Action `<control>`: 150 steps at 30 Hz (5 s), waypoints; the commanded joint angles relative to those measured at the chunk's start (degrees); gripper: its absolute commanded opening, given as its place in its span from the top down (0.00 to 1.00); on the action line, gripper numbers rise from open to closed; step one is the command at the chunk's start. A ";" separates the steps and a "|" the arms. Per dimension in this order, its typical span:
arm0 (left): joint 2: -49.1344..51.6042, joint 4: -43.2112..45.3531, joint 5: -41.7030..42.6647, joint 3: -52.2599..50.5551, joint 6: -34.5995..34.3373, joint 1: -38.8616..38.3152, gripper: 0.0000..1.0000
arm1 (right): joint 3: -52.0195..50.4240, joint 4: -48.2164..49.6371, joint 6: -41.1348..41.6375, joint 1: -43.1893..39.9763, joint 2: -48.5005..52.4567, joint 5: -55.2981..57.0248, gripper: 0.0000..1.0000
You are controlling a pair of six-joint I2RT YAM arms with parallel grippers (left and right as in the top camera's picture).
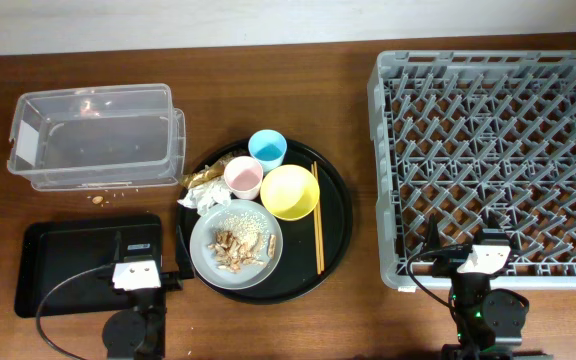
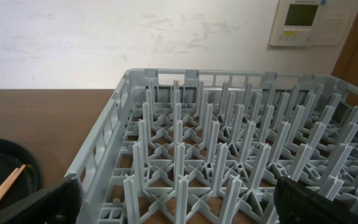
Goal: Sort waste into correct bins and load items into the dishwasher rack
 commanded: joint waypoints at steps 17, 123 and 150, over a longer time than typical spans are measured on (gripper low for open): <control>-0.55 -0.04 0.61 -0.44 0.90 0.31 0.01 | -0.57 -0.02 0.39 -0.33 0.11 -0.04 0.01; 35.63 -19.87 21.03 38.01 -12.22 10.29 0.01 | -0.57 -0.02 0.39 -0.33 0.11 -0.04 0.02; 35.34 -25.59 -0.72 37.99 -18.84 10.95 0.01 | 0.26 23.87 77.81 -0.33 0.11 -54.49 0.04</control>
